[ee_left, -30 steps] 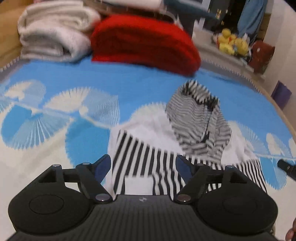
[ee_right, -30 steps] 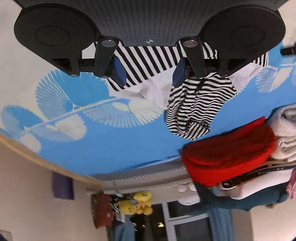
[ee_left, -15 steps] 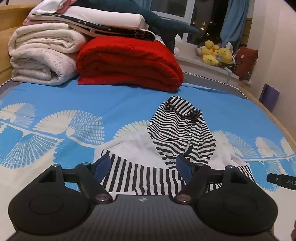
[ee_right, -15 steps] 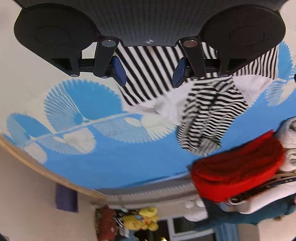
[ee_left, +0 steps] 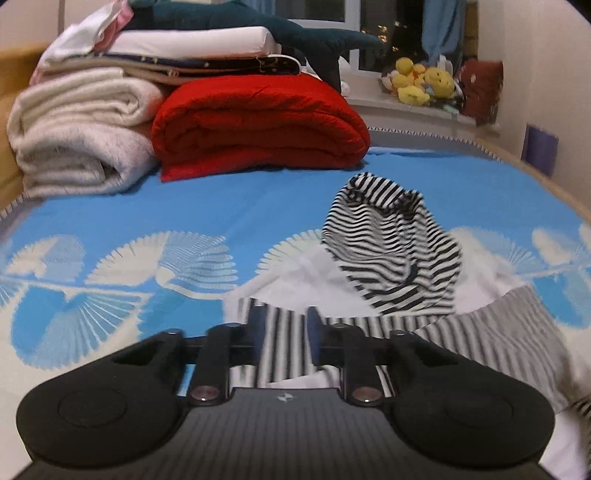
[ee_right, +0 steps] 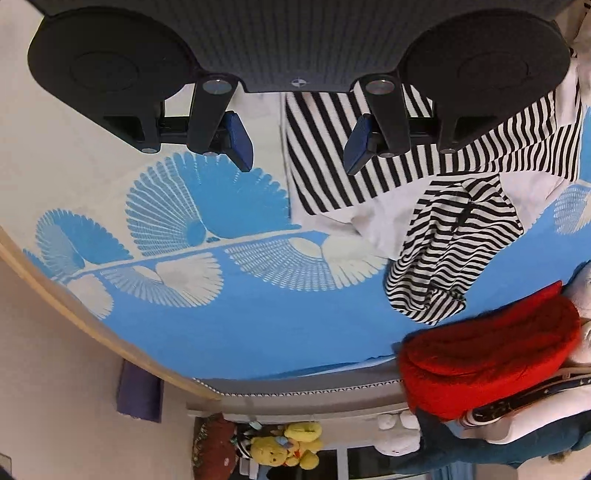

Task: Fold small clothes

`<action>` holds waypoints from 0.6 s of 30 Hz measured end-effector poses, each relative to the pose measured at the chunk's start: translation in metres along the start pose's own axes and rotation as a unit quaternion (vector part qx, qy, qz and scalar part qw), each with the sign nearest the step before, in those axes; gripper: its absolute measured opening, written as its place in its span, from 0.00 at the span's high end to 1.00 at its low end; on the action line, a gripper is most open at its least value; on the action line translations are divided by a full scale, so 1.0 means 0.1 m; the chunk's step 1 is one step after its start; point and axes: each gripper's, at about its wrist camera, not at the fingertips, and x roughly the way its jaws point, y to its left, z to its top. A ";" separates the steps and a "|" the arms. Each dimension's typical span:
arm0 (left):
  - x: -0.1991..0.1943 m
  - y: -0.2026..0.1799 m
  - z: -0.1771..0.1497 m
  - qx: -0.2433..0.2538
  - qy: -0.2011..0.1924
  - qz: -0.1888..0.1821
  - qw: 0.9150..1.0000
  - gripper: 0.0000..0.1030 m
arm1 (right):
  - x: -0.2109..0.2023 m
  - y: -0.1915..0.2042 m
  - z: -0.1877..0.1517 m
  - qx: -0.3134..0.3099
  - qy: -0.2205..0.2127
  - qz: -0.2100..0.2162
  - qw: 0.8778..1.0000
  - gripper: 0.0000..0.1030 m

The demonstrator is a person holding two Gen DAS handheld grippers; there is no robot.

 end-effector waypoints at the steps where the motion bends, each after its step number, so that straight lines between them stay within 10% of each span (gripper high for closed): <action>1: 0.01 0.00 -0.01 0.008 -0.001 0.007 1.000 0.82 | -0.01 -0.03 0.00 0.000 0.001 0.003 1.000 0.47; 10: 0.10 0.18 0.25 -0.072 0.039 -0.022 0.996 0.86 | 0.06 -0.41 -0.03 0.000 0.019 -0.015 1.000 0.60; 18: 1.03 -0.19 1.07 0.028 0.074 -0.018 0.997 0.86 | 0.17 -0.63 -0.02 0.009 0.038 -0.023 0.999 0.60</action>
